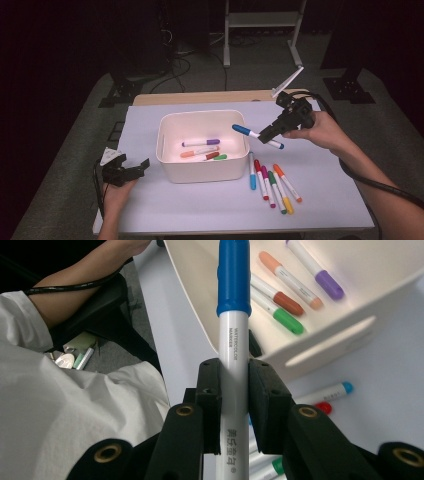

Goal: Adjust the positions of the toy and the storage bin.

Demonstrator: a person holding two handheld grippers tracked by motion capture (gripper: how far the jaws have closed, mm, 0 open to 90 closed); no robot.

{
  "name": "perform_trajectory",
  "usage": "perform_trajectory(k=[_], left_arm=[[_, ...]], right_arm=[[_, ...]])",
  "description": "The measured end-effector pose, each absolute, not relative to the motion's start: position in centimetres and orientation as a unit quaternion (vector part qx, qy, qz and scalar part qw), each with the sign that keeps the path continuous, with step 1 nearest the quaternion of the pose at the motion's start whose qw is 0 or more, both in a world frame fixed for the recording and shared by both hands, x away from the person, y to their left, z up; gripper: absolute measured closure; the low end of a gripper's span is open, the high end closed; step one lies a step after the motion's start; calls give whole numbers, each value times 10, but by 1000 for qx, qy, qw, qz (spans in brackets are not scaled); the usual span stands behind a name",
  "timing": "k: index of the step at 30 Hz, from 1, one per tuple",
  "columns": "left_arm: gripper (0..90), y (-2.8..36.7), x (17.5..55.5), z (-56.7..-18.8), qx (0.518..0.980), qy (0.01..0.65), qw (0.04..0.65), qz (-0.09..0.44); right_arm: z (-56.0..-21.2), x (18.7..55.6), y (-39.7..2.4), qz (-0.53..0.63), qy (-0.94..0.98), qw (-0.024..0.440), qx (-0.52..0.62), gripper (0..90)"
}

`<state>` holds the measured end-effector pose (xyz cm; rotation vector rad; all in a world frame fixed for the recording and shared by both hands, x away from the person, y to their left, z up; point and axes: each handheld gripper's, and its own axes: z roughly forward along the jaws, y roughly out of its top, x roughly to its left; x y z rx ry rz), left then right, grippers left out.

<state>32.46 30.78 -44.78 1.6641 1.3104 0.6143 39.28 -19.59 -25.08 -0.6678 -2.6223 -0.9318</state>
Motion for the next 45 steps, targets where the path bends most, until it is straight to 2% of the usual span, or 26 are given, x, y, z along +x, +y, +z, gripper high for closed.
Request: perform_trajectory(k=[19,36,45], left_arm=[[0,308,325,-448,671,531,455,247],[0,308,325,-448,671,529,458,246],[0,309,325,-448,672,528,457,246]], right_arm=[[-249,410,-143,-306,-921,153,-184,753],[-260,422,-90,-284,-932,170,-147,754],[-276,426,-56,-269,-938,182,-119,753]])
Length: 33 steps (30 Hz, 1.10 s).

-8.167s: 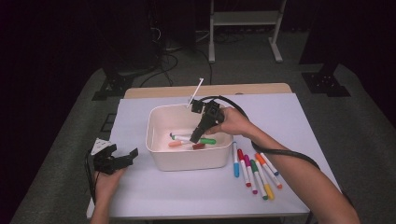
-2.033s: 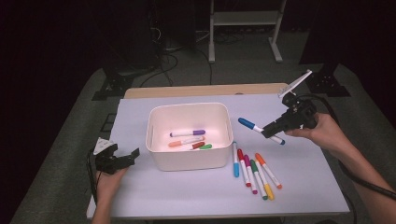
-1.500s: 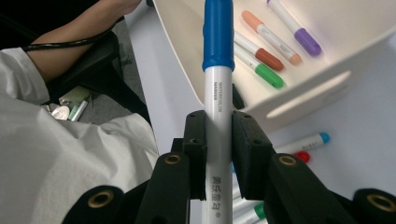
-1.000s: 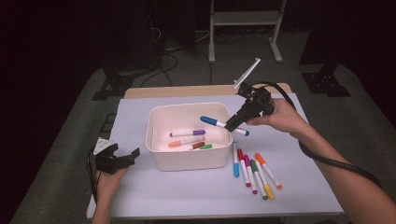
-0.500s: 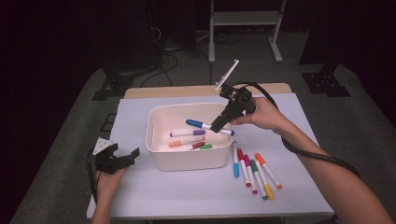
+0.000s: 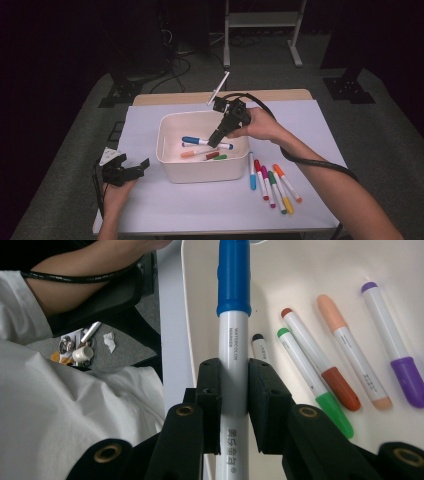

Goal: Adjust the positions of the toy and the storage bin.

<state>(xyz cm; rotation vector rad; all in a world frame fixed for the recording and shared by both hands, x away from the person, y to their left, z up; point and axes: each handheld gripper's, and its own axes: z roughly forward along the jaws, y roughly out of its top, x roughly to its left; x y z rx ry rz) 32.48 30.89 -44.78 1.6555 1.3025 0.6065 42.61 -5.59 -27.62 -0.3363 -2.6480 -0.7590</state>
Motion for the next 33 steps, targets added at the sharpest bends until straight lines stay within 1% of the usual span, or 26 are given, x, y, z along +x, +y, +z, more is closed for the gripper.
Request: perform_trajectory(k=[8,22,24,25,27,33], left_arm=[[0,310,324,-448,669,529,459,248],[0,310,324,-448,669,530,458,248],[0,310,324,-448,669,530,459,248],[0,310,324,-448,669,530,459,248],[0,310,324,-448,669,530,458,248],[0,311,324,-448,669,529,459,248]], right_arm=[[-293,425,-35,-245,-945,193,-101,753],[-312,423,-26,-220,-950,197,-100,751],[-315,423,-24,-214,-951,198,-101,739],[-318,423,-23,-209,-953,196,-101,689],[-319,422,-21,-206,-955,187,-106,675],[-313,422,-26,-212,-955,177,-106,675]])
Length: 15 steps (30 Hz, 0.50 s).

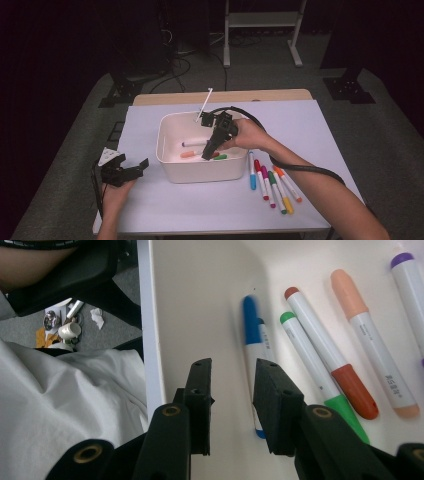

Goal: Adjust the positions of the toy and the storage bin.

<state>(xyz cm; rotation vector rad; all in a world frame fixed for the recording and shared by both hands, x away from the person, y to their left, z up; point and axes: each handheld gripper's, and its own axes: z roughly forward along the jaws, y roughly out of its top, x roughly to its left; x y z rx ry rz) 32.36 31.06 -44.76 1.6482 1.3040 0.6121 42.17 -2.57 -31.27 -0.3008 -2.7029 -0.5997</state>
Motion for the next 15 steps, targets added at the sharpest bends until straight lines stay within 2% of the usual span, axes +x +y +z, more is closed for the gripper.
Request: perform_trajectory(k=[15], left_arm=[[0,310,324,-447,671,529,455,249]], right_arm=[[-281,415,-77,-265,-944,147,-130,676]])
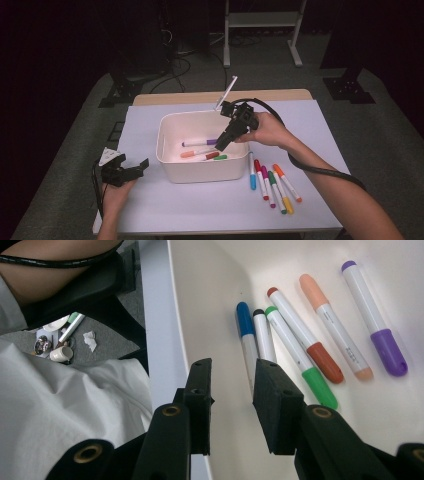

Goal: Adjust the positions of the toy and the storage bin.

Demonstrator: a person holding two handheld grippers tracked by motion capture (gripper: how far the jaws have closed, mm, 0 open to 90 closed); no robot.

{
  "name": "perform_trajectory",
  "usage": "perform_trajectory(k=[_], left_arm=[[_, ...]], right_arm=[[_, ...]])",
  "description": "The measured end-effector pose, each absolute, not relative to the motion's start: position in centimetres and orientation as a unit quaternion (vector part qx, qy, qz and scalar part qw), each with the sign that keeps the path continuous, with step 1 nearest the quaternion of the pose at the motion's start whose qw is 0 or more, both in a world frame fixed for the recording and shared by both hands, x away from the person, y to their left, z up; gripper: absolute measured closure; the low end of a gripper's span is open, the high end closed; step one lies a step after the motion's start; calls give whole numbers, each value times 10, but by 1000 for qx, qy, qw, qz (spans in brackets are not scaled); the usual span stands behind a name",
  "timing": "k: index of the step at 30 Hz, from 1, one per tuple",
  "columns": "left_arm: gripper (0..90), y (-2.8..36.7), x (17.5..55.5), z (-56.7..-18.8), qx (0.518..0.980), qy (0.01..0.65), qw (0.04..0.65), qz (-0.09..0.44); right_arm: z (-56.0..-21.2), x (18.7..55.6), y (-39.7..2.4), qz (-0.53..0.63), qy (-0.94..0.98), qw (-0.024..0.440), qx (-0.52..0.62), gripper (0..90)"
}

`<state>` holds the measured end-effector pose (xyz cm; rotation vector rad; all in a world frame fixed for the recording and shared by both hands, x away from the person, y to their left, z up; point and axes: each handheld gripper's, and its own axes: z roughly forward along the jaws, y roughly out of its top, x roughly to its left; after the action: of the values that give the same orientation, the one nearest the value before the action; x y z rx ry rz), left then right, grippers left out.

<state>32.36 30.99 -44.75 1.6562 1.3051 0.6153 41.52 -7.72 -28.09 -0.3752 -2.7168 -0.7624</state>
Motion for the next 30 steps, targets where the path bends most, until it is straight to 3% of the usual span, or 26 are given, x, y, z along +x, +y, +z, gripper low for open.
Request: perform_trajectory(k=[19,30], left_arm=[[0,309,323,-447,673,530,453,249],[0,308,323,-448,673,530,451,249]], right_arm=[[-266,398,-159,-301,-929,118,-181,675],[-292,390,-220,-315,-910,122,-240,675]])
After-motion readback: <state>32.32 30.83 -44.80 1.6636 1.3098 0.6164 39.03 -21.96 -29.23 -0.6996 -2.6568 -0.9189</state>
